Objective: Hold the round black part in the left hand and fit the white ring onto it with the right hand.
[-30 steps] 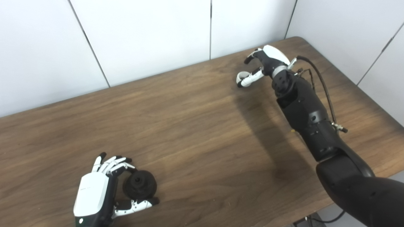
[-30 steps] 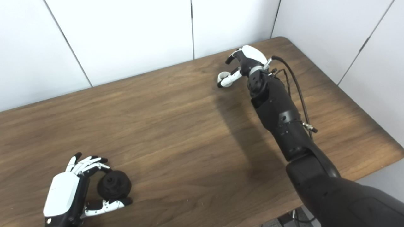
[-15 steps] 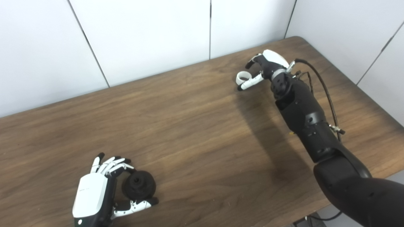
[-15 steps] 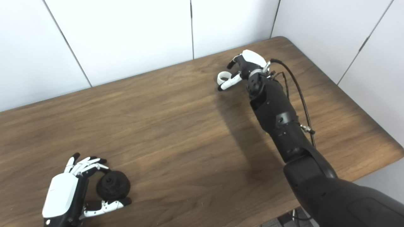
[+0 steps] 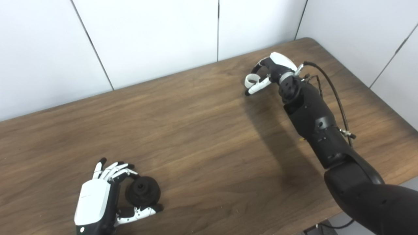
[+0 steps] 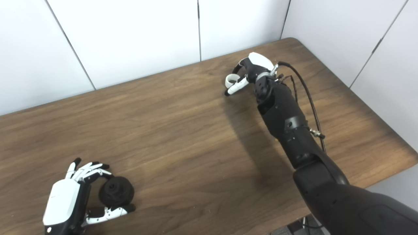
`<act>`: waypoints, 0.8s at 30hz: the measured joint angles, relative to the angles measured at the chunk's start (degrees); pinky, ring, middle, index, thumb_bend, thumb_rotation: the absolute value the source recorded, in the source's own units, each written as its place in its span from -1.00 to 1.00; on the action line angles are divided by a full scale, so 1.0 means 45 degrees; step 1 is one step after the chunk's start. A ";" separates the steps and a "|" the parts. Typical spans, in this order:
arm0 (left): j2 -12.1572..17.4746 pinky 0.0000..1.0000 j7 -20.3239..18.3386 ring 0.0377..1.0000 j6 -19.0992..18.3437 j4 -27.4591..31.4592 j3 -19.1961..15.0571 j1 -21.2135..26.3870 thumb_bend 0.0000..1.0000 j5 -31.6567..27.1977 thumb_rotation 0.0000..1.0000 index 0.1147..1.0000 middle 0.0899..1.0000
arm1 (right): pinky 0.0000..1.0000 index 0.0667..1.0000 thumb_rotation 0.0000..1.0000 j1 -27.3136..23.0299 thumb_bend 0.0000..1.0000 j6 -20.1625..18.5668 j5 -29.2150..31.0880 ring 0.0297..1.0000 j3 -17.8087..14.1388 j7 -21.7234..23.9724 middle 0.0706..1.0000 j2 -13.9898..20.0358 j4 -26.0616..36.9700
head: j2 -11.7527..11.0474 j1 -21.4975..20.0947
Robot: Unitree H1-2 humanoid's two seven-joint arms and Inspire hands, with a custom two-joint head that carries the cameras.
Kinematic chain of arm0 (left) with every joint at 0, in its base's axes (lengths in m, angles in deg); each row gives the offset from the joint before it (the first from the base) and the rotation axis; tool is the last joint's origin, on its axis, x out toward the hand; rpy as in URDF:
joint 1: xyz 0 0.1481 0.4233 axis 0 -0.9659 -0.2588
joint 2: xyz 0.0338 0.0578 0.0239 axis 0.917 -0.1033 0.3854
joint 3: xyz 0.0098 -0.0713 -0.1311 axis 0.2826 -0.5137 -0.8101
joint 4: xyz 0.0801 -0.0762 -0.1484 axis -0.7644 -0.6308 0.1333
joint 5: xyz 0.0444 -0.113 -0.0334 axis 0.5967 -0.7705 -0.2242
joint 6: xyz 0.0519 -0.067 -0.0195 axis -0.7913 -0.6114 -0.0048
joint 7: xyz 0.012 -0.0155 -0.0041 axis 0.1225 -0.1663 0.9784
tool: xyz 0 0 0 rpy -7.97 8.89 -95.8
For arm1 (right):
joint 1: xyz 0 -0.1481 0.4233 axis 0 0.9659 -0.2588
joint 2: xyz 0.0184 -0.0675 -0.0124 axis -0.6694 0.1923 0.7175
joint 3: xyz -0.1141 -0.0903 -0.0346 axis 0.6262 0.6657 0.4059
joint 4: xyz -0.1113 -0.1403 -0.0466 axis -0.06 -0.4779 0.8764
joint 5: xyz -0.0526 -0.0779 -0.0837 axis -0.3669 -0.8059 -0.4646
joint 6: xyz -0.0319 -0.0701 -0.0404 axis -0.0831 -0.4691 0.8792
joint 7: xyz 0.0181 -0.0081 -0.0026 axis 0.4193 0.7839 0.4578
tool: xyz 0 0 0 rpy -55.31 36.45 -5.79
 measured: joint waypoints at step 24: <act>-0.0042 1.00 -0.0049 0.68 -0.0091 0.0021 -0.0005 -0.0018 0.05 0.0024 -0.90 -0.17 0.46 | 1.00 0.24 -0.56 0.0058 0.60 0.0000 0.0093 1.00 0.0018 0.0006 0.84 0.0033 -0.0034 | 0.0078 0.0117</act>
